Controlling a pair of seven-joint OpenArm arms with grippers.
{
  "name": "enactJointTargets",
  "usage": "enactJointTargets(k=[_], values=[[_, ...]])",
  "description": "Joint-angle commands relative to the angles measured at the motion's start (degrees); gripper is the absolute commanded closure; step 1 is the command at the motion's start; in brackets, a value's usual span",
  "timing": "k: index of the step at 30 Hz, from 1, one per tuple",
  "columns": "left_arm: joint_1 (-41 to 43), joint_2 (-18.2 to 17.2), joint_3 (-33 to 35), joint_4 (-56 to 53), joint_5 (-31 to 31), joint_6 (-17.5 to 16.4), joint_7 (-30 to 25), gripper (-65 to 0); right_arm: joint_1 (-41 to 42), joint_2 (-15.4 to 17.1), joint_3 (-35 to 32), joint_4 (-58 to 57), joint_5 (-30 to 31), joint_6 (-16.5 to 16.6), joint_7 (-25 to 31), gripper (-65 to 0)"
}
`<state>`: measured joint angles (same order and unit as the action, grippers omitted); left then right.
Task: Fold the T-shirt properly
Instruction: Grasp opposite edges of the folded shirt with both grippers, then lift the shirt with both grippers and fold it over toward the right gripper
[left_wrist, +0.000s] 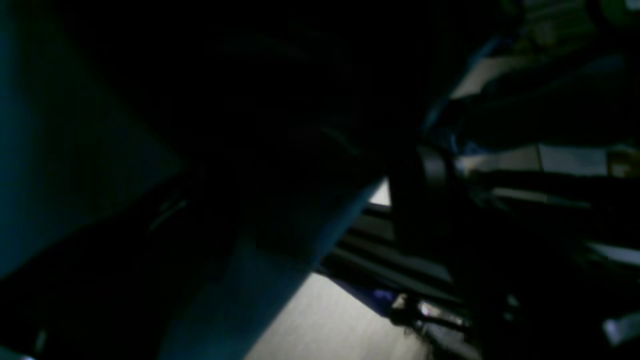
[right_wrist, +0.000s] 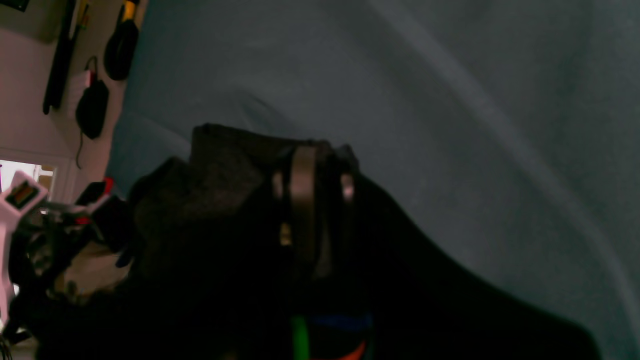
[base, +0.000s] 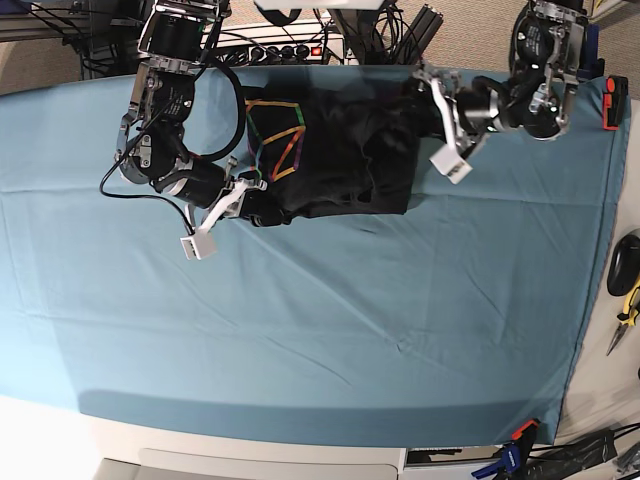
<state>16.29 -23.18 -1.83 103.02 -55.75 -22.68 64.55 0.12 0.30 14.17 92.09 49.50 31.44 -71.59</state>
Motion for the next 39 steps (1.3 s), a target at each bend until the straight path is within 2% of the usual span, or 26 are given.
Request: enactJointTargets(k=[1, 11, 23, 25, 26, 27, 29, 30, 39], values=[[0.5, -0.8, -1.1, 0.2, 3.0, 2.0, 1.4, -44.8, 0.8, 0.2, 0.0, 0.8, 1.4, 0.7, 1.0, -5.0], [3.9, -0.6, -3.2, 0.2, -1.6, 1.9, 1.5, -43.7, 0.8, 0.2, 0.0, 0.8, 1.1, 0.7, 1.0, -5.0], [3.8, 2.5, -3.2, 0.2, -1.6, 1.7, 0.8, -43.6, 0.8, 0.2, 0.0, 0.8, 1.0, 0.7, 1.1, -4.9], [3.8, 2.5, -3.2, 0.2, -1.2, 1.7, 0.3, -39.5, 0.8, 0.2, 0.0, 0.8, 1.0, 0.7, 1.1, -5.0], [3.8, 2.5, -3.2, 0.2, -1.2, 1.7, -0.1, -34.8, 0.8, 0.2, 0.0, 0.8, 1.0, 0.7, 1.1, -4.9], [3.8, 2.5, -3.2, 0.2, -0.7, 1.7, -0.4, -27.5, 0.8, 0.2, 0.0, 0.8, 1.0, 0.7, 1.1, -4.9], [3.7, 2.5, -3.2, 0.2, 0.6, 1.9, -1.8, -8.2, 0.8, 0.2, 0.0, 0.8, 0.9, 0.7, 1.1, -4.4], [3.7, 2.5, -3.2, 0.2, 1.4, 2.2, -2.6, 0.0, 0.8, 0.2, 0.0, 0.8, 0.7, 0.7, 1.1, -0.7], [1.0, 2.5, -3.2, 0.2, 3.8, 2.1, -3.1, 0.0, 0.8, 0.2, 0.1, 0.8, -1.5, 0.7, 1.3, 0.0]])
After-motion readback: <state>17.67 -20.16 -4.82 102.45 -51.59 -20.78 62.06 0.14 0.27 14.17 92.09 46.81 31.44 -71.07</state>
